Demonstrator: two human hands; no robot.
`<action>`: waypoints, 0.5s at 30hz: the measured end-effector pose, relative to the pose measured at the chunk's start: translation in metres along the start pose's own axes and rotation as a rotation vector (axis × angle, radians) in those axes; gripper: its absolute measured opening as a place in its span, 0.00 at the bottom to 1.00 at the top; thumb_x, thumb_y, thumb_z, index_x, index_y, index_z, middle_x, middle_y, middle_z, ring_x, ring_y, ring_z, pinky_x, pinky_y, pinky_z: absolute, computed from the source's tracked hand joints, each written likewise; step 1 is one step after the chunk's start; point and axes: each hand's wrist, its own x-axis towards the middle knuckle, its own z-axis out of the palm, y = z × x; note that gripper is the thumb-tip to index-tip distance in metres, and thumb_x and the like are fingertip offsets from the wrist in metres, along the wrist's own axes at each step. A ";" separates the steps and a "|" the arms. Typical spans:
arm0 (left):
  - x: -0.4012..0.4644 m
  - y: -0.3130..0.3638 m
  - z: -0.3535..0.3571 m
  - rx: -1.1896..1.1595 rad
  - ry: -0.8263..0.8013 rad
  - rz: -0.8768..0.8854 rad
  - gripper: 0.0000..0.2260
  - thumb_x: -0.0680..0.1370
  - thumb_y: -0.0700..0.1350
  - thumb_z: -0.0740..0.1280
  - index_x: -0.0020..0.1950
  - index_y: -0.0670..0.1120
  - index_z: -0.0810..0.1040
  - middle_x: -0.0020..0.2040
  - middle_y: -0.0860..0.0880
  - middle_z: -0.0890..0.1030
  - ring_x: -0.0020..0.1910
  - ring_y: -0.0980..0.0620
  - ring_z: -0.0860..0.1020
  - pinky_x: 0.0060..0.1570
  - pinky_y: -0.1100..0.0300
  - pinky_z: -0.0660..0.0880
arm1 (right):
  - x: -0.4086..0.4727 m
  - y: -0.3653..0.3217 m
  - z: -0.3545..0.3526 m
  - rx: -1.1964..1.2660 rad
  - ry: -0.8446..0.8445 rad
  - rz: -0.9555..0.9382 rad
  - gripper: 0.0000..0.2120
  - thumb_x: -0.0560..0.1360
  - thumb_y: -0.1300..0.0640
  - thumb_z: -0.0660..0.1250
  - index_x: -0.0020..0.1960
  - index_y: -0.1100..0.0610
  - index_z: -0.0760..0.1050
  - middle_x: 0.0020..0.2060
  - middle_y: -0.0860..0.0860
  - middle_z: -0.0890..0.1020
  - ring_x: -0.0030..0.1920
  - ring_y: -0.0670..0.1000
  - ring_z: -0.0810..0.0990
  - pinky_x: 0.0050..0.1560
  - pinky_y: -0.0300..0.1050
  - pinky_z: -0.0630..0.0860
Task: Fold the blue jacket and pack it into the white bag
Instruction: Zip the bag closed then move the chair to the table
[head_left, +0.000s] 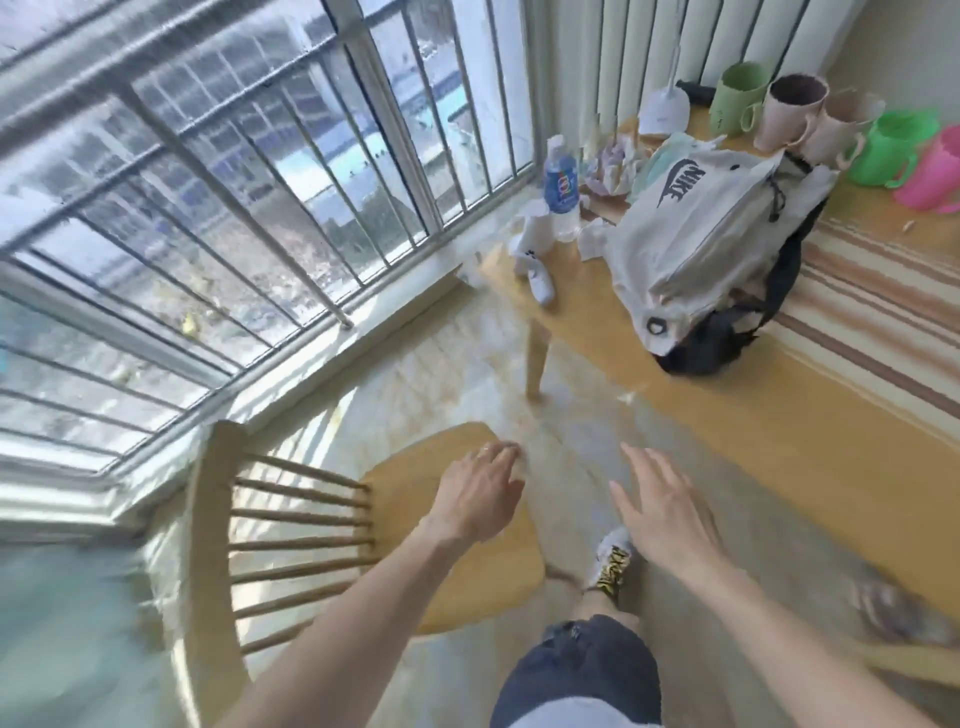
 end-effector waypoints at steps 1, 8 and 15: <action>-0.029 -0.017 -0.001 0.025 -0.006 -0.040 0.22 0.83 0.54 0.58 0.75 0.49 0.68 0.72 0.46 0.74 0.66 0.41 0.76 0.59 0.46 0.76 | -0.023 -0.011 0.016 0.025 -0.024 -0.006 0.29 0.83 0.43 0.56 0.81 0.49 0.57 0.80 0.52 0.63 0.78 0.57 0.64 0.74 0.53 0.65; -0.168 -0.144 -0.031 0.220 0.037 -0.234 0.19 0.82 0.54 0.57 0.71 0.52 0.73 0.68 0.48 0.79 0.63 0.44 0.78 0.58 0.47 0.78 | -0.120 -0.118 0.121 0.150 -0.181 -0.135 0.37 0.78 0.30 0.50 0.80 0.50 0.59 0.78 0.50 0.66 0.76 0.54 0.67 0.74 0.49 0.66; -0.216 -0.254 -0.046 0.277 0.096 -0.283 0.18 0.83 0.52 0.57 0.72 0.53 0.74 0.75 0.44 0.73 0.75 0.43 0.69 0.70 0.46 0.71 | -0.165 -0.264 0.211 0.239 -0.353 -0.245 0.34 0.81 0.36 0.53 0.82 0.49 0.51 0.80 0.47 0.61 0.78 0.51 0.61 0.76 0.51 0.63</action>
